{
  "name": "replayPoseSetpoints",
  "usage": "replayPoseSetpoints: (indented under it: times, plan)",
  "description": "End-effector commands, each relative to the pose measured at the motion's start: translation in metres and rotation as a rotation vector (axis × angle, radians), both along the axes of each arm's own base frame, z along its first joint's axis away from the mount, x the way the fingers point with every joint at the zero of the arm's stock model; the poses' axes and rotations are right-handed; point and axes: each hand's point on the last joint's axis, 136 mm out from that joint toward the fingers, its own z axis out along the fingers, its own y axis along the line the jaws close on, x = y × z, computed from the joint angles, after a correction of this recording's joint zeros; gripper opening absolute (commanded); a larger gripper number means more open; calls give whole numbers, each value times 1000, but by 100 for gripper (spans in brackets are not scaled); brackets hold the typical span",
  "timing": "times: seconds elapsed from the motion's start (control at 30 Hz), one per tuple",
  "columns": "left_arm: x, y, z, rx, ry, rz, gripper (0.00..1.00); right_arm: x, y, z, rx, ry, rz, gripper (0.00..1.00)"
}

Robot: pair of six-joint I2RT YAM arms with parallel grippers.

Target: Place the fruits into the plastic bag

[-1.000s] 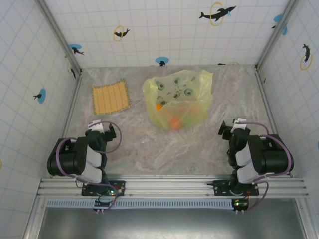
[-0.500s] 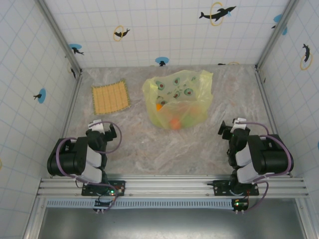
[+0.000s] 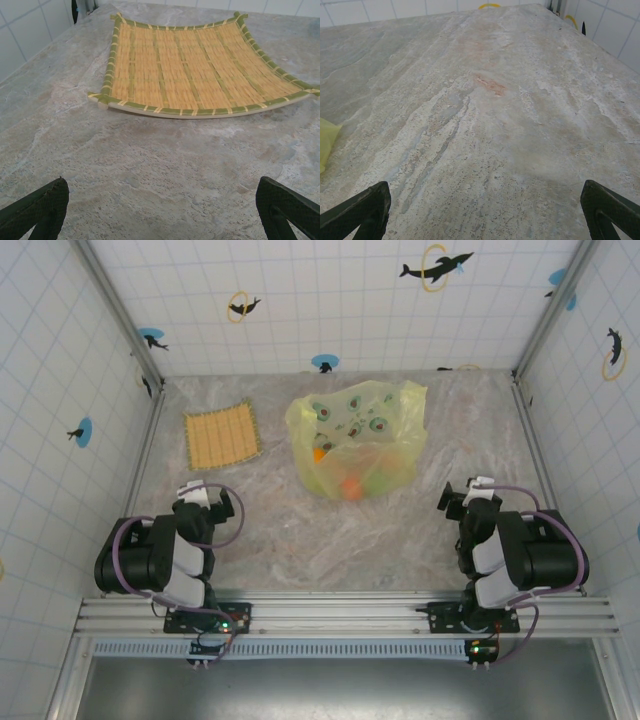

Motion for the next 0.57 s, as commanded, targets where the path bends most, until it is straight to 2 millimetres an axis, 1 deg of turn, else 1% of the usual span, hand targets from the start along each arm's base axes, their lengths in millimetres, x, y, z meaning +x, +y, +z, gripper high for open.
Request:
replayPoseSetpoints:
  times: [0.0,0.53]
  plan:
    - [1,0,5,-16,-26,-1,98,-6,-2,1,-9,-12,-6,100]
    - [1,-1,5,-15,-25,-4,98,-6,-2,1,-9,-12,-6,100]
